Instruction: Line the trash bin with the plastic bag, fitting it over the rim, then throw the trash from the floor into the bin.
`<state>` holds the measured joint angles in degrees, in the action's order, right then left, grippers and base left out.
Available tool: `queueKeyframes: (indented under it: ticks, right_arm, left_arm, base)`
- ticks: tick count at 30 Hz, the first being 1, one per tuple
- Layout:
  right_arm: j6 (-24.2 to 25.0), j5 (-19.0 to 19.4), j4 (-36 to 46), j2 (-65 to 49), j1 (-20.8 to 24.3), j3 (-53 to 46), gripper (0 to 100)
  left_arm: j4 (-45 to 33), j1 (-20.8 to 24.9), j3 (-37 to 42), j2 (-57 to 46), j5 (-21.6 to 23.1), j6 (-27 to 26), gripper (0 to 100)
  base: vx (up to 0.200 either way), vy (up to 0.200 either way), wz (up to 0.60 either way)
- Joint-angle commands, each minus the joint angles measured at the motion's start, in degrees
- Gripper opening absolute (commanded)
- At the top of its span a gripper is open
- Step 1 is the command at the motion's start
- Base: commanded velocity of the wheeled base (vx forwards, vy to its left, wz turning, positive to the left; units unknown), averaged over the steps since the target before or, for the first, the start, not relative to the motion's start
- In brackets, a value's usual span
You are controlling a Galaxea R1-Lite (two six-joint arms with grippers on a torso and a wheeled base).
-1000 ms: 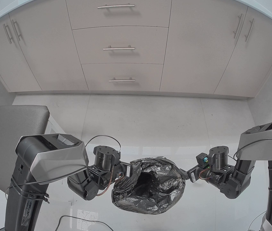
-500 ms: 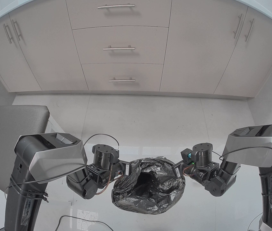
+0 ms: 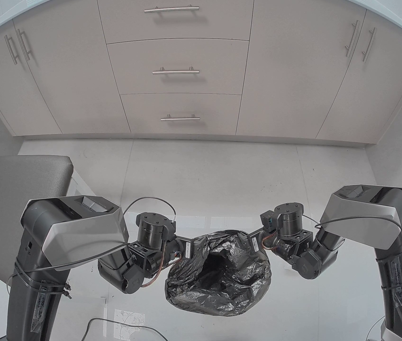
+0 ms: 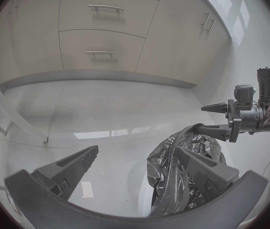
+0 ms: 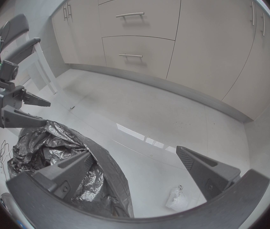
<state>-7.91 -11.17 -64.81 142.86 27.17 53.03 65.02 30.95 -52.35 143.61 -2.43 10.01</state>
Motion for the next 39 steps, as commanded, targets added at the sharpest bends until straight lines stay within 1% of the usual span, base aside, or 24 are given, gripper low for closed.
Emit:
queueKeyframes:
  ticks: [1, 11, 20, 29, 35, 39]
  right_arm:
    - [0.09, -0.52, 0.82, 1.89, -0.28, 2.69, 100]
    - [0.27, -0.79, 4.42, 3.65, -1.86, 6.91, 100]
    - [1.06, -0.79, 6.53, 6.29, -1.86, 9.20, 100]
    - [1.58, -0.79, 6.01, 4.97, -1.95, 7.18, 100]
    - [2.02, -0.70, 5.92, 1.37, -1.68, 4.98, 100]
    - [1.94, -0.35, 6.18, -2.41, -0.37, 1.90, 100]
  left_arm:
    - [0.01, -0.01, -0.04, -0.08, -0.04, 0.01, 100]
    - [0.28, 0.07, 0.05, -0.08, -0.04, 0.01, 100]
    - [0.45, 0.07, 0.49, -0.43, 0.14, 0.01, 100]
    - [0.28, -0.98, -0.30, -0.26, 0.23, 0.01, 100]
    - [0.10, -1.42, -0.74, -0.52, 0.23, 0.10, 100]
    - [0.10, -1.60, -0.65, -0.52, 0.23, 0.10, 100]
  base:
    - [0.000, 0.000, 0.00]
    - [0.000, 0.000, 0.00]
    - [0.000, 0.000, 0.00]
    - [0.000, 0.000, 0.00]
    - [0.000, 0.000, 0.00]
    - [0.000, 0.000, 0.00]
